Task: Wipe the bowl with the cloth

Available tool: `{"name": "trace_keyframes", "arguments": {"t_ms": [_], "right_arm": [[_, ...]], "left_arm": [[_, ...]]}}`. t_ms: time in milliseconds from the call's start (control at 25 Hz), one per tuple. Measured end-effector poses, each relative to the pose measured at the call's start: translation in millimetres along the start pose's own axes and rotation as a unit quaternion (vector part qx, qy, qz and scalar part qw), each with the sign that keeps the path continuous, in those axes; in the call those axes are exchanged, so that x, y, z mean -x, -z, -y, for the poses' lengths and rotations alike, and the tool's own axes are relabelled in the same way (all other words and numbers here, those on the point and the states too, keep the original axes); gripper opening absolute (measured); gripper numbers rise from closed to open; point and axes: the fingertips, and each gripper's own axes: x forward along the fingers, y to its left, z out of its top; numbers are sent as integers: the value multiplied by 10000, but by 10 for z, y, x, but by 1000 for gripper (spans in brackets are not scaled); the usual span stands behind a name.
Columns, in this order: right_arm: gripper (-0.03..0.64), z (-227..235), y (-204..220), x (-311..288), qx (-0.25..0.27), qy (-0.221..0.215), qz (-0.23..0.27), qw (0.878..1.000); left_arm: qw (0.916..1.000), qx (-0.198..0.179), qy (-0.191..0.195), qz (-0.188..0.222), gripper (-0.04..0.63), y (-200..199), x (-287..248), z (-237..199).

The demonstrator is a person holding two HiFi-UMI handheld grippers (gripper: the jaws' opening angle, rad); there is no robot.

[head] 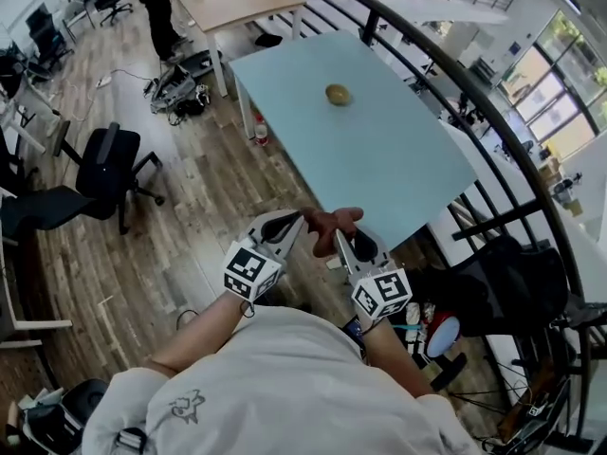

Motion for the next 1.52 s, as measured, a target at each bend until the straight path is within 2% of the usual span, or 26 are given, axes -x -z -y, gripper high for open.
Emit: {"name": "trace_keyframes", "arguments": {"t_ms": [160, 320, 600, 840, 1000, 1200, 1520], "right_arm": [[106, 158, 2, -468, -23, -23, -67, 10000], [106, 254, -79, -1015, 62, 20, -150, 9999], [106, 320, -281, -1993, 48, 314, -50, 9995], [106, 509, -403, -2582, 31, 741, 97, 9972], [106, 713, -432, -2821, 82, 783, 7, 9969], [106, 1228, -445, -3124, -5, 902, 29, 9959], [106, 2129, -667, -3290, -60, 1107, 136, 9937]], "left_arm": [[9999, 142, -88, 9, 14, 13, -148, -456], [9999, 155, 17, 62, 14, -78, -302, -992], [9993, 16, 370, 41, 14, -334, -482, -1979], [9980, -25, 624, -52, 14, -402, -725, -2636], [9974, 59, 721, -69, 14, -415, -1004, -2874], [9961, 126, 854, -195, 14, -379, -1566, -3141], [9924, -27, 1140, -453, 14, -535, -2593, -3324]]}}
